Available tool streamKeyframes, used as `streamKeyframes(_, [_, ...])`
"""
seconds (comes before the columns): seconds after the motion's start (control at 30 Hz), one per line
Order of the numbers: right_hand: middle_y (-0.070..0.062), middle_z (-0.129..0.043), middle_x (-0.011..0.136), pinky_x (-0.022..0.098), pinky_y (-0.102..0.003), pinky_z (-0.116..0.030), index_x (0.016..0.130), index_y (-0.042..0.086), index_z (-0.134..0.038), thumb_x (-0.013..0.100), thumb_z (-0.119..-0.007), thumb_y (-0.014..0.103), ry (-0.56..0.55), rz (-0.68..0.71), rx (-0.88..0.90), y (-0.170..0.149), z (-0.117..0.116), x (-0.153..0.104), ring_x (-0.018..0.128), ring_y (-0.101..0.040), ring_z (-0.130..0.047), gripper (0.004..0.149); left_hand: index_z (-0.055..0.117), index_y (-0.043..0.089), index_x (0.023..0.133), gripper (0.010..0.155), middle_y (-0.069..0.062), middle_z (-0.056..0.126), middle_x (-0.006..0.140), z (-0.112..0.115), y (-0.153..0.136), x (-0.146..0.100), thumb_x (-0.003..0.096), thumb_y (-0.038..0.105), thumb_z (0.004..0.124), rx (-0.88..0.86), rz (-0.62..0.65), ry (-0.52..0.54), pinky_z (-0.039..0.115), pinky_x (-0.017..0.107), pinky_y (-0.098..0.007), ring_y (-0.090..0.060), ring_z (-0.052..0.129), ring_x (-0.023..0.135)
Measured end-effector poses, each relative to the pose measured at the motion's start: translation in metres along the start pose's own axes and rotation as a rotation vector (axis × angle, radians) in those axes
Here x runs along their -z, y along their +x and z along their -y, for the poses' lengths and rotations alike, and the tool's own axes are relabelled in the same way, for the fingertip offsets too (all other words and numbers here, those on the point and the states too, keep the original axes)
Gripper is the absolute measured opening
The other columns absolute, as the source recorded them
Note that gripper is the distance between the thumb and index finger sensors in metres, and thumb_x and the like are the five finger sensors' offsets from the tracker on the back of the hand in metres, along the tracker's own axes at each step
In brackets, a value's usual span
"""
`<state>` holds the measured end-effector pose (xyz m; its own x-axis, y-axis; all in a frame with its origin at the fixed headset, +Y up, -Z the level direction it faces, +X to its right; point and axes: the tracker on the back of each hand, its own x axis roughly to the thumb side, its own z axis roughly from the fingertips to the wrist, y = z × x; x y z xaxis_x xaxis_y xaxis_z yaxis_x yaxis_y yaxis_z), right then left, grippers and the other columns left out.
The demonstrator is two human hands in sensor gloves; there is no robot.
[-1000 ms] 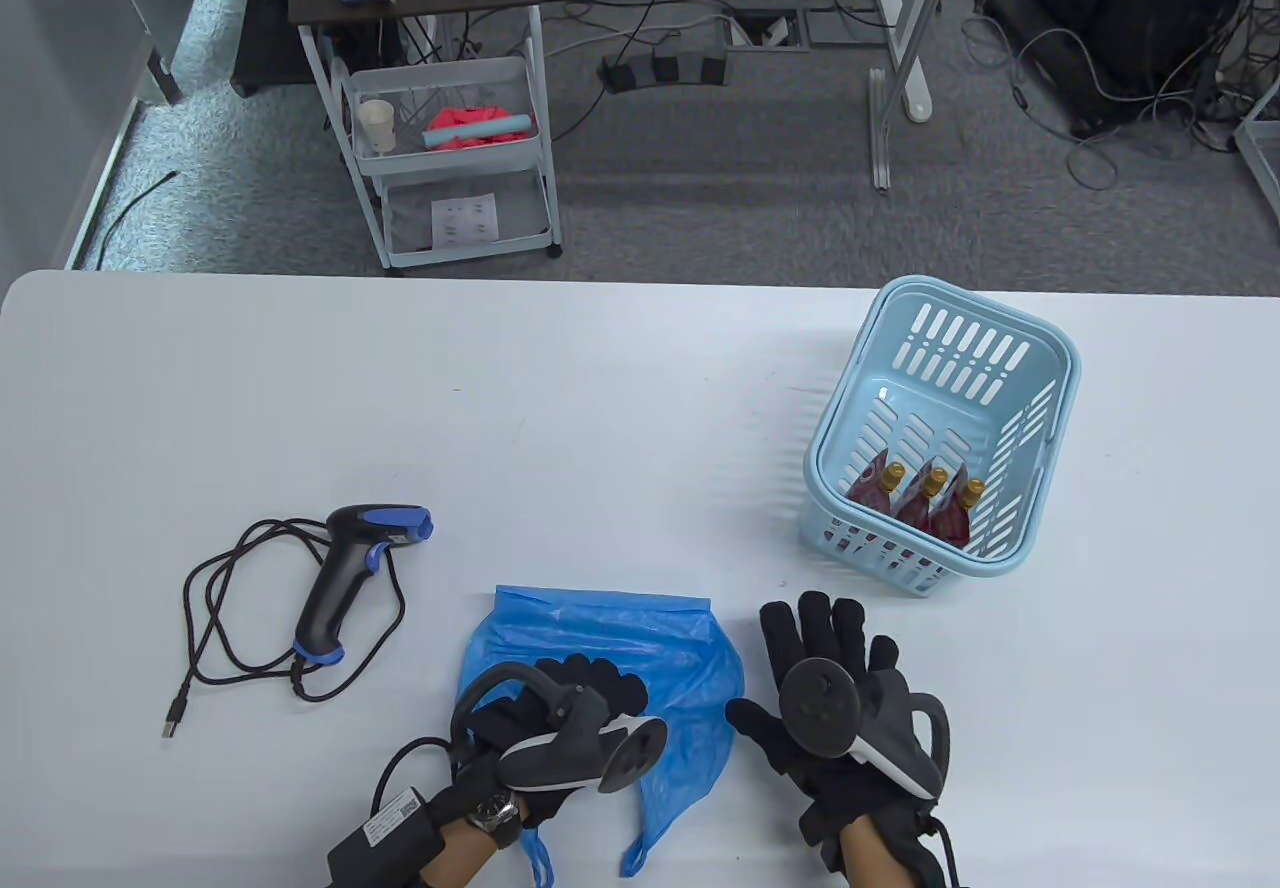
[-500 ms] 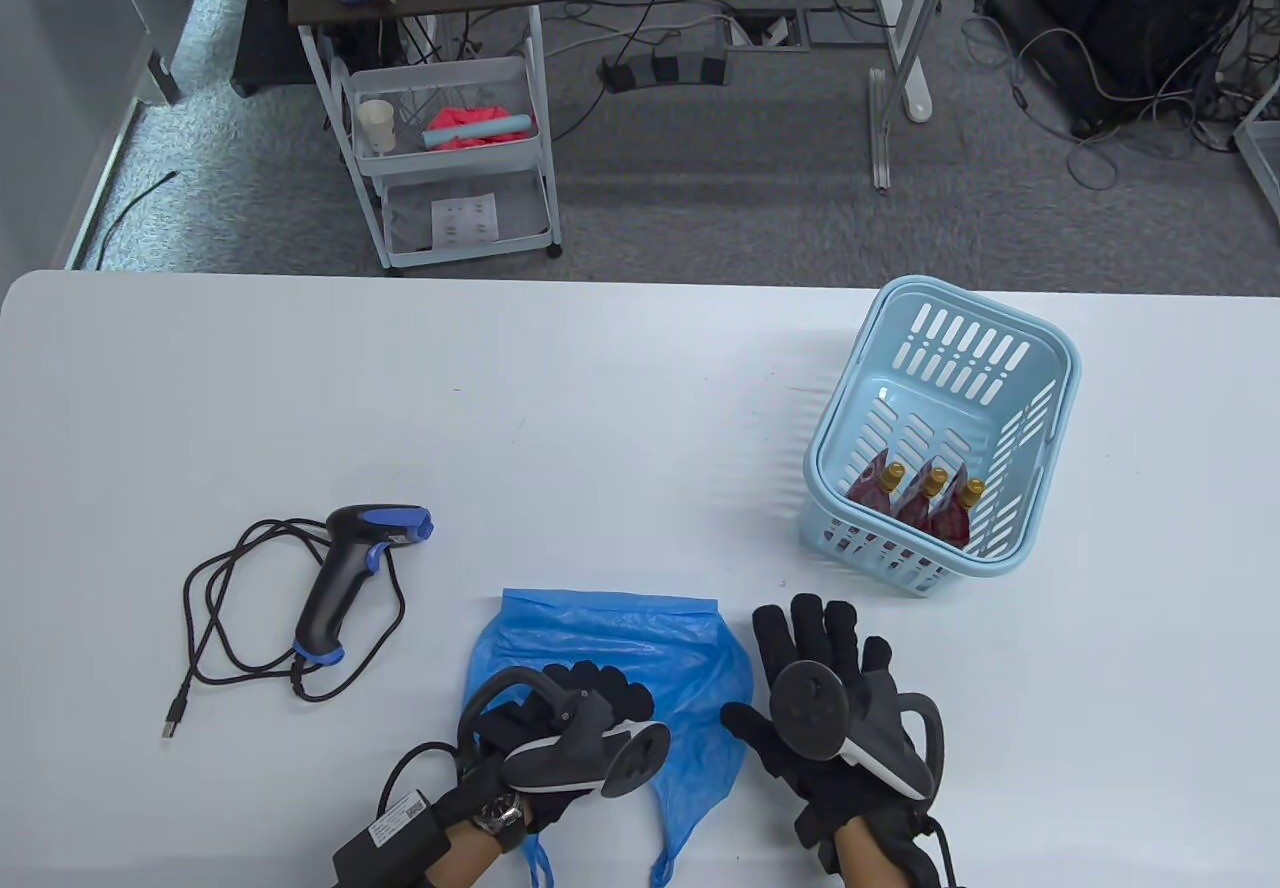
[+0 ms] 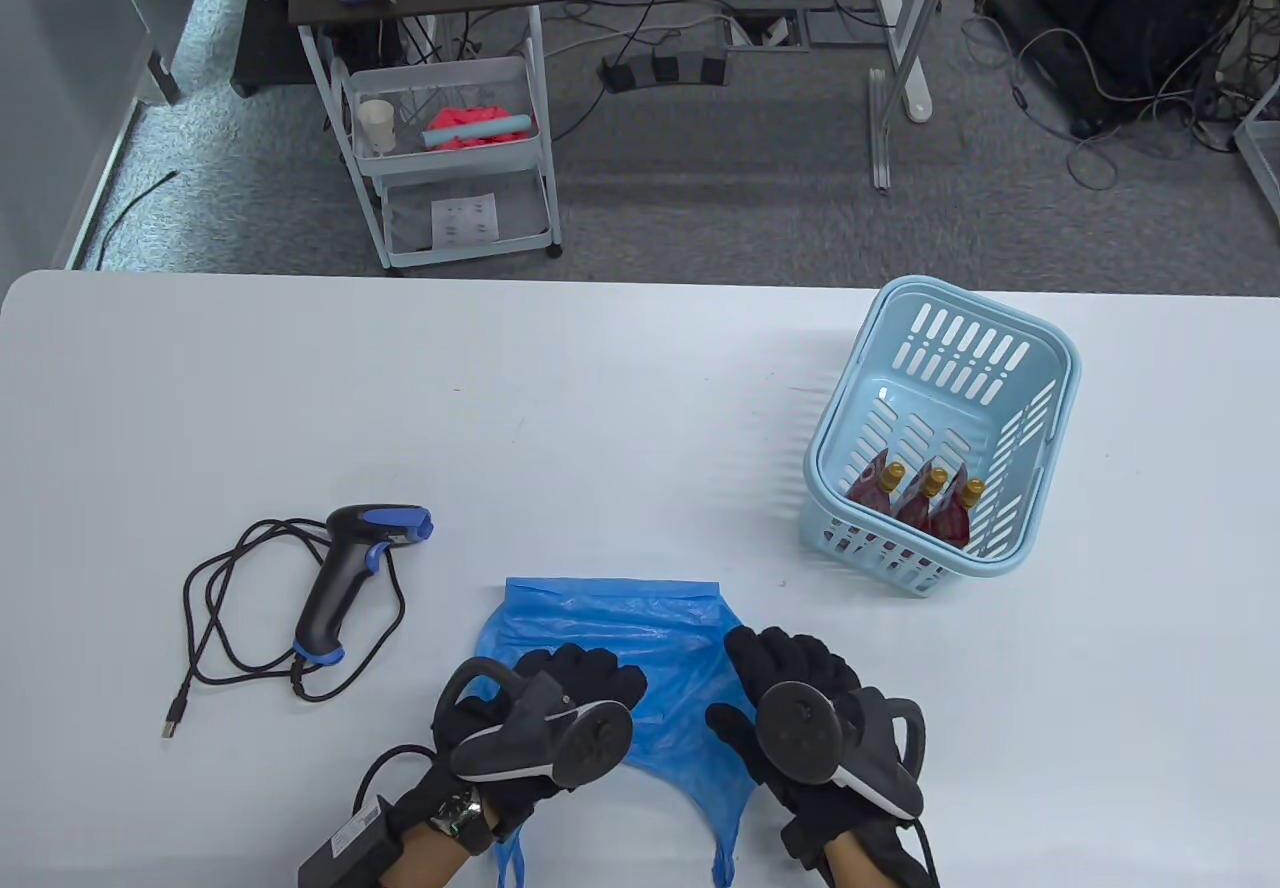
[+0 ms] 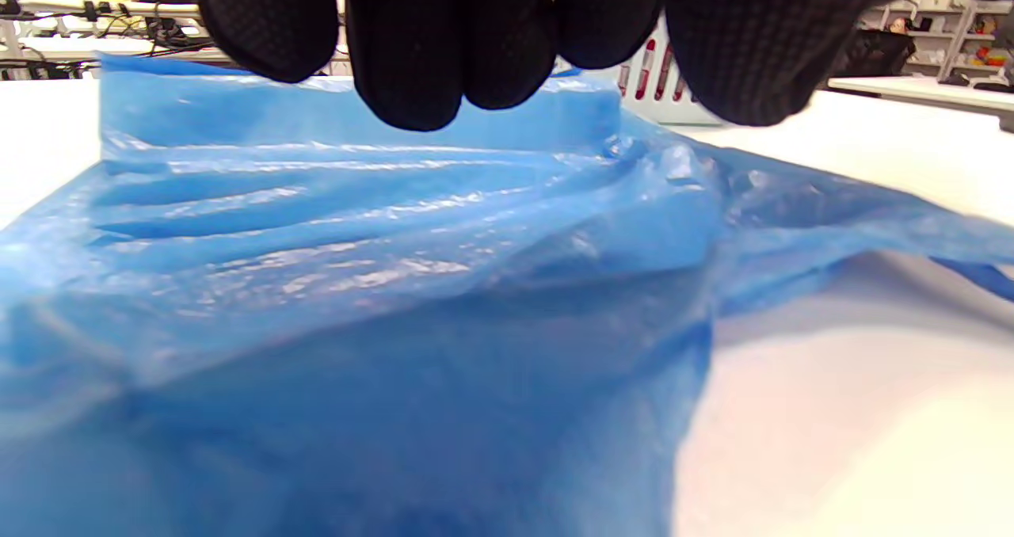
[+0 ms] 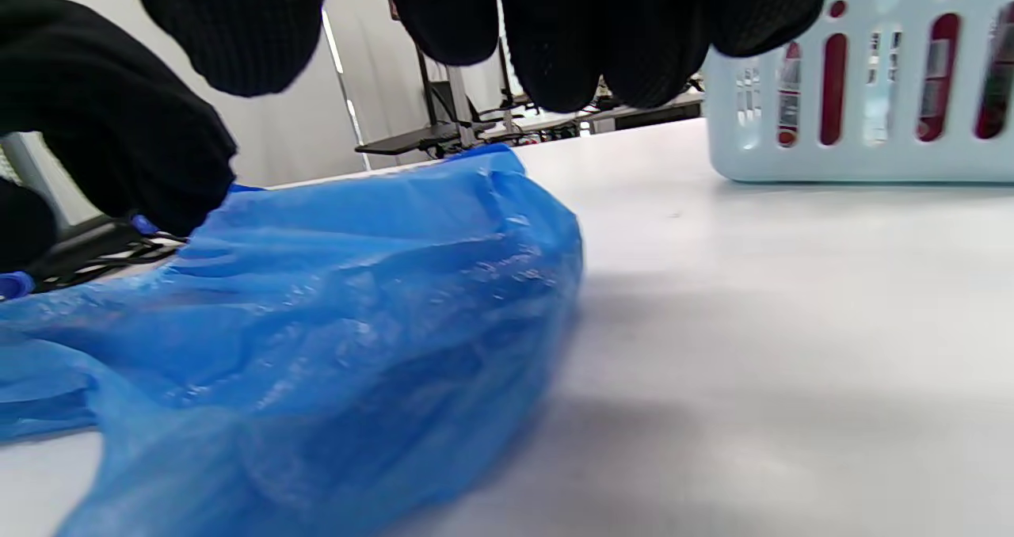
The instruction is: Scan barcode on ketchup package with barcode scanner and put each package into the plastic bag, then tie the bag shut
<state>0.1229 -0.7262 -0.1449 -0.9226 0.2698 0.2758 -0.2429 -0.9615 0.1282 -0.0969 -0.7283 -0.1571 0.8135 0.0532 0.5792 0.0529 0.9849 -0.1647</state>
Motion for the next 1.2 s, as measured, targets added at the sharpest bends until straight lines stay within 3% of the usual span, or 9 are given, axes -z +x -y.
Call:
streamKeyframes(0.13, [-0.015,-0.078,0.094,0.065,-0.058,-0.063,0.100,0.016,-0.067,0.051,-0.077,0.044,0.087,0.119,0.003,0.020,-0.013,0.003,0.083,-0.042,-0.076,0.057,0.070,0.031,0.100,0.064,-0.001,0.077,0.103,0.012,-0.014,0.001,0.0420,0.056,0.081,-0.024,-0.033,-0.049,0.078,0.064,-0.052,-0.033,0.088,0.091])
streamKeyframes(0.23, [-0.014,-0.081,0.091,0.063,-0.057,-0.065,0.098,0.015,-0.068,0.050,-0.078,0.045,0.186,0.154,-0.041,0.029,-0.029,0.009,0.080,-0.041,-0.078,0.058,0.075,0.030,0.097,0.060,-0.001,0.078,0.103,0.023,-0.018,0.002,0.0425,0.055,0.080,-0.051,-0.035,-0.082,0.078,0.064,-0.053,-0.034,0.087,0.093])
streamKeyframes(0.33, [-0.016,-0.075,0.097,0.066,-0.059,-0.061,0.101,0.017,-0.065,0.048,-0.078,0.051,0.327,0.169,-0.107,0.033,-0.051,0.014,0.086,-0.044,-0.073,0.064,0.078,0.030,0.096,0.058,-0.002,0.078,0.104,0.033,-0.021,0.005,0.0431,0.054,0.080,-0.053,-0.047,-0.125,0.076,0.065,-0.053,-0.034,0.086,0.094])
streamKeyframes(0.4, [-0.017,-0.060,0.103,0.070,-0.061,-0.055,0.104,0.018,-0.058,0.047,-0.079,0.055,0.442,0.156,-0.152,0.034,-0.060,0.017,0.090,-0.045,-0.061,0.071,0.079,0.029,0.094,0.057,0.001,0.076,0.104,0.036,-0.023,0.006,0.0431,0.053,0.080,-0.055,-0.052,-0.137,0.074,0.067,-0.054,-0.034,0.082,0.096])
streamKeyframes(0.5, [-0.016,-0.057,0.103,0.070,-0.061,-0.054,0.104,0.020,-0.055,0.047,-0.081,0.053,0.428,0.158,-0.212,0.038,-0.064,0.017,0.090,-0.044,-0.059,0.071,0.080,0.029,0.094,0.056,0.001,0.074,0.105,0.036,-0.023,0.006,0.0434,0.053,0.080,-0.058,-0.050,-0.151,0.073,0.068,-0.055,-0.035,0.079,0.097])
streamKeyframes(0.6, [-0.013,-0.062,0.100,0.069,-0.059,-0.057,0.099,0.023,-0.060,0.052,-0.077,0.042,0.365,0.147,-0.248,0.040,-0.065,0.017,0.087,-0.042,-0.064,0.054,0.082,0.029,0.092,0.054,0.001,0.073,0.105,0.036,-0.022,0.006,0.0434,0.053,0.080,-0.055,-0.051,-0.151,0.072,0.068,-0.055,-0.035,0.078,0.097])
streamKeyframes(0.73, [-0.012,-0.066,0.097,0.068,-0.058,-0.058,0.092,0.022,-0.069,0.056,-0.071,0.034,0.347,0.128,-0.164,0.035,-0.063,0.019,0.086,-0.041,-0.066,0.039,0.082,0.028,0.091,0.054,0.001,0.073,0.105,0.036,-0.024,0.005,0.0437,0.053,0.080,-0.068,-0.050,-0.150,0.072,0.069,-0.055,-0.035,0.078,0.097])
streamKeyframes(0.97, [-0.012,-0.071,0.096,0.067,-0.058,-0.060,0.090,0.017,-0.074,0.056,-0.066,0.033,0.326,0.092,-0.004,0.023,-0.057,0.022,0.085,-0.040,-0.069,0.038,0.081,0.029,0.094,0.048,-0.001,0.075,0.105,0.031,-0.027,0.004,0.0495,0.045,0.070,-0.123,-0.045,-0.127,0.073,0.067,-0.054,-0.036,0.081,0.096])
streamKeyframes(1.2, [-0.015,-0.078,0.092,0.066,-0.060,-0.062,0.087,0.016,-0.076,0.056,-0.064,0.035,0.292,0.057,0.095,0.015,-0.053,0.026,0.081,-0.040,-0.074,0.038,0.079,0.030,0.095,0.049,-0.004,0.073,0.107,-0.007,-0.010,-0.011,0.0491,0.046,0.072,-0.184,0.061,0.055,0.072,0.068,-0.055,-0.037,0.079,0.098])
